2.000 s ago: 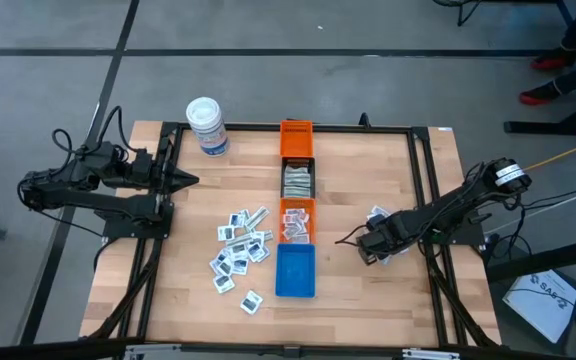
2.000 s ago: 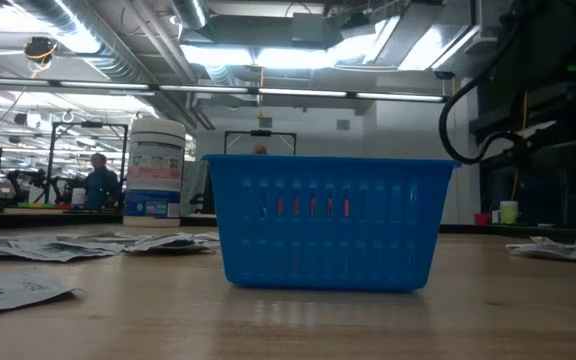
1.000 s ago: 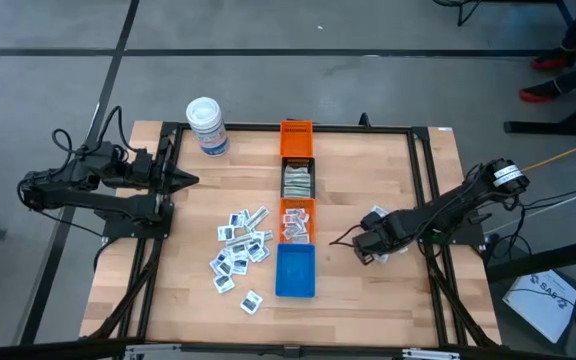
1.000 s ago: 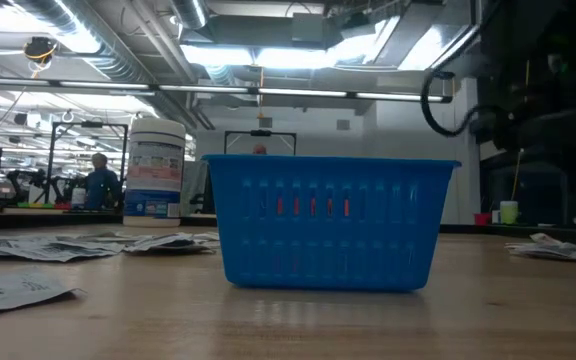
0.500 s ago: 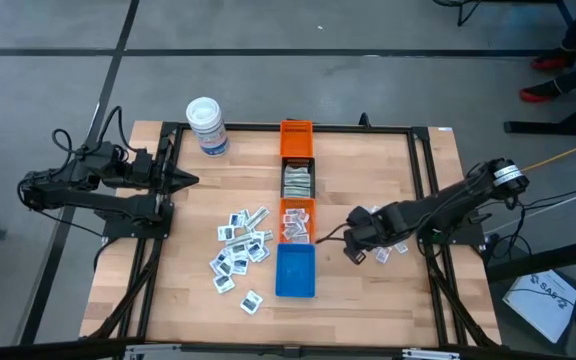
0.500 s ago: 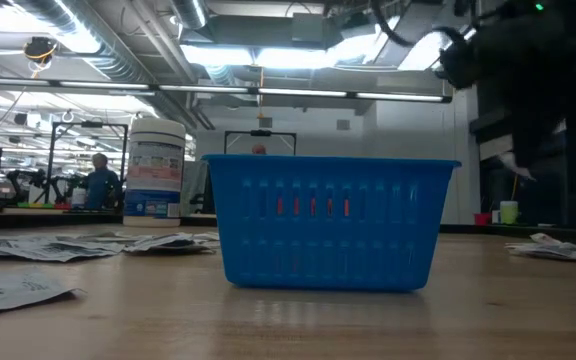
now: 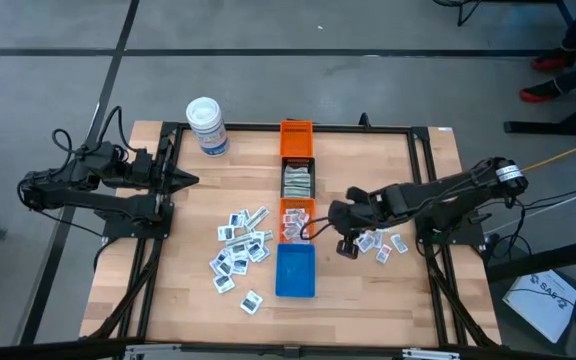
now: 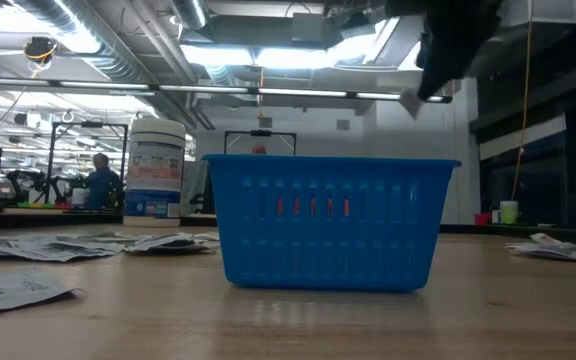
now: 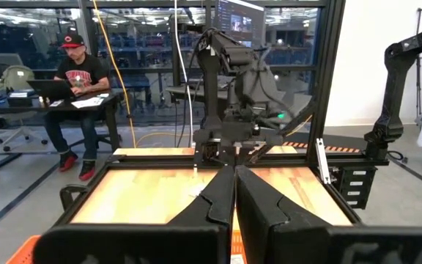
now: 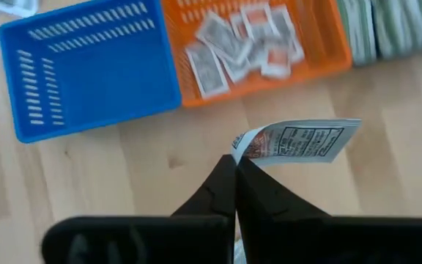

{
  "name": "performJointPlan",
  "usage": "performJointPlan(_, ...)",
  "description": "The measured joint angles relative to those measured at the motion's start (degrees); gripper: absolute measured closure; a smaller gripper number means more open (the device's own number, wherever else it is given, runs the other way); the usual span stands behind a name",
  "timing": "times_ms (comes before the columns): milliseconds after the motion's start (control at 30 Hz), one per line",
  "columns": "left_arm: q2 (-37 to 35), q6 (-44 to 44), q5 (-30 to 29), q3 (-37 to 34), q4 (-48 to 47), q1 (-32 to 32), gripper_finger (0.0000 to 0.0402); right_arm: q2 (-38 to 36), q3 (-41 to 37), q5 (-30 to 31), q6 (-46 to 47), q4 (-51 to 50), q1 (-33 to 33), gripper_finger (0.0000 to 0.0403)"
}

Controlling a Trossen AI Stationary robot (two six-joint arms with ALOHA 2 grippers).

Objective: Pick & Place First Aid Supplies
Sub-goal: Put the orange ointment pack into the bottom orange bin

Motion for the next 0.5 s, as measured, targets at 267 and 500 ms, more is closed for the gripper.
performJointPlan(267,0.0,0.0,0.0,0.0,0.0,0.0,0.0389,0.0,0.6,-1.2,-16.3,6.1,-2.3,0.0399)
performJointPlan(500,0.0,0.0,0.0,0.0,0.0,0.0,0.0391,2.3,0.6,-4.0,-27.2,11.5,-3.7,0.0395)
